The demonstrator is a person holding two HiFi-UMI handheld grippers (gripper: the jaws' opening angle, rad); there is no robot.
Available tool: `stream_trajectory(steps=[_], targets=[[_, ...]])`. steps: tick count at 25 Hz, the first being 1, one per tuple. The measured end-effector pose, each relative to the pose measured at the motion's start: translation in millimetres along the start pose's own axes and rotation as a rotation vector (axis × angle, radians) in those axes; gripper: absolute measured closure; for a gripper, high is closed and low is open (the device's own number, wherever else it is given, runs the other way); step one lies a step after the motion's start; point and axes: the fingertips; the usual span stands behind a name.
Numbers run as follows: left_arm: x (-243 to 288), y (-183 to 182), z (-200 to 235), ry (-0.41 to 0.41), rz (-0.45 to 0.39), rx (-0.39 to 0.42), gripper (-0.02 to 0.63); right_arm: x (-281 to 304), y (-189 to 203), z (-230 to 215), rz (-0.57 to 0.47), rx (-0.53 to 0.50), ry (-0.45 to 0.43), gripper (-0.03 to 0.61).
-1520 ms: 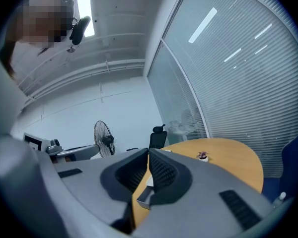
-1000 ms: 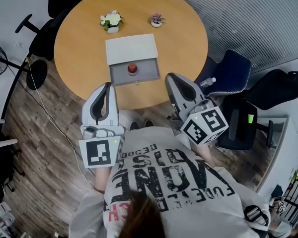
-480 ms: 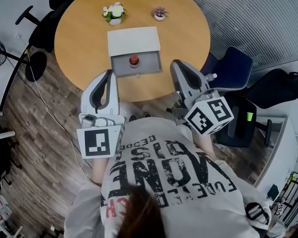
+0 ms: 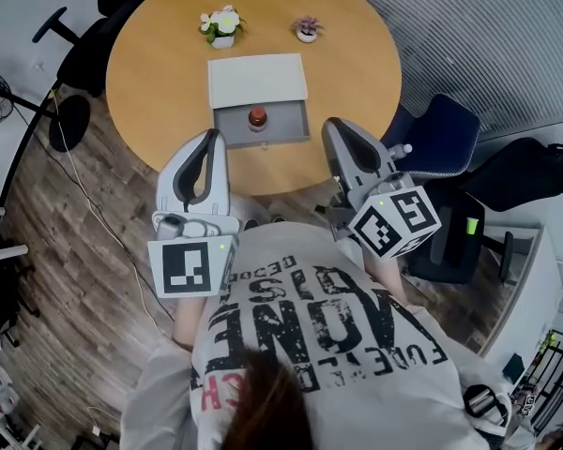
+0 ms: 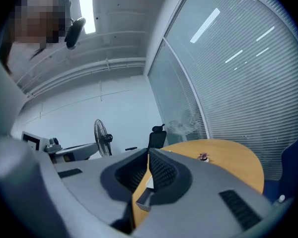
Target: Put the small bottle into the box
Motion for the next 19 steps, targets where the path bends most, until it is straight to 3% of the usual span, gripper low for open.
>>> stream_trajectory(steps=[19], targets=[[6.8, -2.2, -2.4, 0.018, -0.02, 0.006, 0.603, 0.6, 2.8, -2.4, 0.017, -0.009, 0.006, 0.563]])
Point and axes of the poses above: the fingertips, and each gripper's own axes: x forward along the fingers, z to its left, y out of its underside, and after that the axes turned 14 degrees about x, right-handed
